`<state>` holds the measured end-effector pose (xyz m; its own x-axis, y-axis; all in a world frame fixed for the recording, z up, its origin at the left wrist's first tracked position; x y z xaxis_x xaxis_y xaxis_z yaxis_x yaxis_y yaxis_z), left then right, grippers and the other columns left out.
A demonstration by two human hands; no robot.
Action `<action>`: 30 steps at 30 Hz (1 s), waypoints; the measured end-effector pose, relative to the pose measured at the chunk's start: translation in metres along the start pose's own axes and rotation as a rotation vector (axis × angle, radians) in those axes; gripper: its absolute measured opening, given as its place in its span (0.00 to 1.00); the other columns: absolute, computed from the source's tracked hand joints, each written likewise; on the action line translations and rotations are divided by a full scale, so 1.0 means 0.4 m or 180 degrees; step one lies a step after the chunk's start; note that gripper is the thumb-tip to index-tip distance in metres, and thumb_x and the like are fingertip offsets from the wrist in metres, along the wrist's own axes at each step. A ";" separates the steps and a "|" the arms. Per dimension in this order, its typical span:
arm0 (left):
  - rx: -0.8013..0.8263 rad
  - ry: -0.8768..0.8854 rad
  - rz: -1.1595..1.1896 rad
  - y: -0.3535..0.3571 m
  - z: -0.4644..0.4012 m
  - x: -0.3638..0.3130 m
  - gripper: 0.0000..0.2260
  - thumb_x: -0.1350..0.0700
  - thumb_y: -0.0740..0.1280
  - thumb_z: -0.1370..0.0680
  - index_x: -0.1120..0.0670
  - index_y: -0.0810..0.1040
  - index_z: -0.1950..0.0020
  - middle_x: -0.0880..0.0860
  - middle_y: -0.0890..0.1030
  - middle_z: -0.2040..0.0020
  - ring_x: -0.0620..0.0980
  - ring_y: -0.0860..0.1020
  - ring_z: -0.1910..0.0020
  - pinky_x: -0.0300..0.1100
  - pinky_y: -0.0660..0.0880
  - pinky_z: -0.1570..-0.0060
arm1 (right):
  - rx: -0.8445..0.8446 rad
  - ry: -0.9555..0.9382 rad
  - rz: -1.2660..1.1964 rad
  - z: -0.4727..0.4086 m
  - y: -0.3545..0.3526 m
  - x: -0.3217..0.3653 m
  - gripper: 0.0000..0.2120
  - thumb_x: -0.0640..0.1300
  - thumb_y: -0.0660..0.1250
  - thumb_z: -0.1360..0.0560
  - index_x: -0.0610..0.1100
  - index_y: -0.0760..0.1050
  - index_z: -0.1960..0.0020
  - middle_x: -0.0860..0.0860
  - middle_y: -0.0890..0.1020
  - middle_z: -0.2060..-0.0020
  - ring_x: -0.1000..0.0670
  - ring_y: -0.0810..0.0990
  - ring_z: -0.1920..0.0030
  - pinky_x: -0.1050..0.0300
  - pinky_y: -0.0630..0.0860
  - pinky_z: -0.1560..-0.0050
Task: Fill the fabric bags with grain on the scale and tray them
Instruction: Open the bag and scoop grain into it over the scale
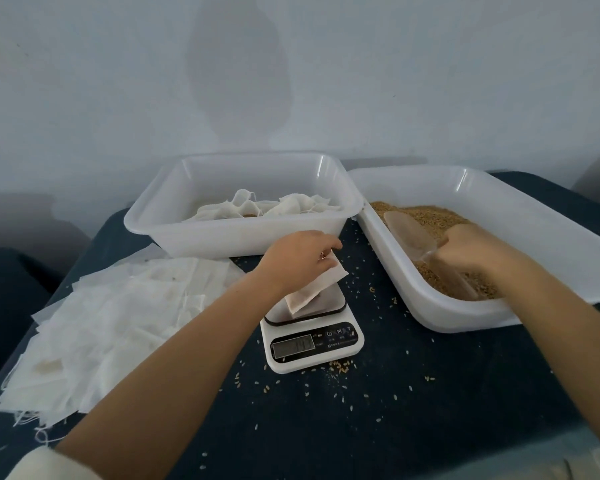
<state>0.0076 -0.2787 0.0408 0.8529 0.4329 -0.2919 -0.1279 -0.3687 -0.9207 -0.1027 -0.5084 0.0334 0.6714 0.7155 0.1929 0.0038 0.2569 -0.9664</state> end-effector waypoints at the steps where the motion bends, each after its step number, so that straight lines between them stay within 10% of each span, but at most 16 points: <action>1: -0.0049 -0.0020 0.0051 -0.009 0.005 0.004 0.13 0.51 0.64 0.23 0.48 0.75 0.39 0.47 0.78 0.49 0.46 0.75 0.51 0.44 0.73 0.51 | -0.0201 -0.0079 -0.0111 0.012 -0.023 0.010 0.17 0.49 0.66 0.24 0.43 0.76 0.39 0.46 0.80 0.44 0.46 0.77 0.49 0.54 0.73 0.53; 6: -0.0997 -0.0410 0.0734 -0.086 0.102 0.073 0.14 0.52 0.67 0.25 0.48 0.75 0.40 0.41 0.77 0.55 0.39 0.76 0.58 0.36 0.74 0.53 | -0.1176 -0.1328 -0.1837 0.201 -0.107 0.138 0.04 0.52 0.65 0.24 0.57 0.78 0.55 0.63 0.81 0.60 0.61 0.78 0.58 0.71 0.70 0.60; 10: -0.1646 -0.1048 0.1141 -0.069 0.251 0.159 0.03 0.55 0.66 0.24 0.48 0.78 0.51 0.39 0.78 0.61 0.35 0.75 0.58 0.23 0.67 0.61 | -0.1177 -0.2327 -0.2173 0.341 0.025 0.279 0.21 0.58 0.59 0.23 0.45 0.74 0.66 0.48 0.77 0.71 0.53 0.75 0.70 0.68 0.68 0.70; 18: -0.1384 -0.1876 0.1300 0.049 0.334 0.252 0.08 0.57 0.60 0.21 0.44 0.75 0.49 0.40 0.79 0.60 0.37 0.78 0.58 0.28 0.69 0.59 | -0.1086 -0.0989 -0.3412 0.167 0.235 0.210 0.10 0.40 0.63 0.21 0.55 0.74 0.50 0.59 0.78 0.53 0.65 0.76 0.53 0.70 0.70 0.52; 30: -0.1342 -0.2032 0.1005 0.062 0.337 0.274 0.17 0.39 0.56 0.23 0.46 0.71 0.67 0.51 0.75 0.73 0.49 0.74 0.71 0.46 0.71 0.65 | -0.0708 -0.0590 -0.3771 0.092 0.295 0.185 0.07 0.46 0.63 0.21 0.54 0.78 0.56 0.62 0.79 0.66 0.64 0.74 0.68 0.60 0.70 0.59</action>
<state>0.0298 -0.1297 -0.0491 0.3407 0.5943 -0.7285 -0.0042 -0.7739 -0.6333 -0.0797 -0.4012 -0.0601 0.0506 0.2004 0.9784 0.6812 0.7095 -0.1805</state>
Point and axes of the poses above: each hand's wrist, its own z-axis away from the middle knuckle, its own y-axis out of the palm, x = y × z, the point moved 7 cm from there along -z, towards the middle knuckle
